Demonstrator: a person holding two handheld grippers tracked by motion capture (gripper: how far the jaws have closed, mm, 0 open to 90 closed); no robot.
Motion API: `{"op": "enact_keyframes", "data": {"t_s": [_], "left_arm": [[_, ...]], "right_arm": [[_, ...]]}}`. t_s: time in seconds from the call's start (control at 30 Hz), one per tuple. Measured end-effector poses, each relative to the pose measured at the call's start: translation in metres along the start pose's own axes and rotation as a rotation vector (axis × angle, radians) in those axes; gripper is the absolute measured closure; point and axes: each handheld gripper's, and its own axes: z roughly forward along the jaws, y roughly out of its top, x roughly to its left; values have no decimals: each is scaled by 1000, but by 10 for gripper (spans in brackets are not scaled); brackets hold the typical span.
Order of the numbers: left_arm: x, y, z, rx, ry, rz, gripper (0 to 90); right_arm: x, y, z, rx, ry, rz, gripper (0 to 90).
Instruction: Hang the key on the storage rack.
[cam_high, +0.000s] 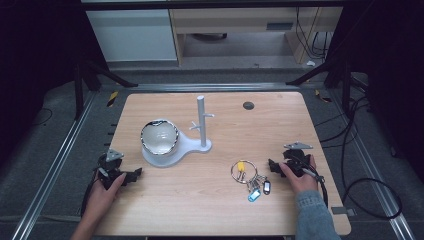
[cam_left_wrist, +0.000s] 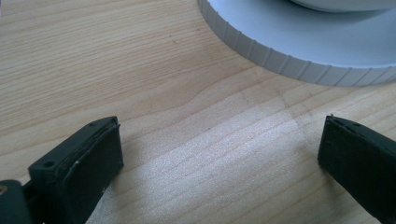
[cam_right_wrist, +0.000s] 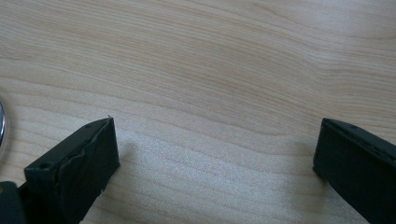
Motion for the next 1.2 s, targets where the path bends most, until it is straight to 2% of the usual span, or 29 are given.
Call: {"op": "enact_keyframes", "data": {"t_s": [0.17, 0.67, 0.83, 0.9, 1.0, 1.1, 1.2], "left_arm": [[0, 0, 0, 0, -1, 0, 0], [0, 0, 0, 0, -1, 1, 0], [0, 0, 0, 0, -1, 1, 0], [0, 0, 0, 0, -1, 1, 0], [0, 0, 0, 0, -1, 1, 0], [0, 0, 0, 0, -1, 1, 0], [0, 0, 0, 0, 0, 1, 0]], "right_arm": [[-1, -1, -1, 0, 13, -11, 2], [-2, -3, -3, -1, 15, -17, 9], [-3, -1, -8, 11, 33, -34, 125], [0, 0, -13, 19, 39, -48, 132], [4, 3, -19, 38, 22, -73, 134], [10, 6, -29, 39, 47, -100, 143], [13, 10, -35, 45, 59, -133, 215]]}}
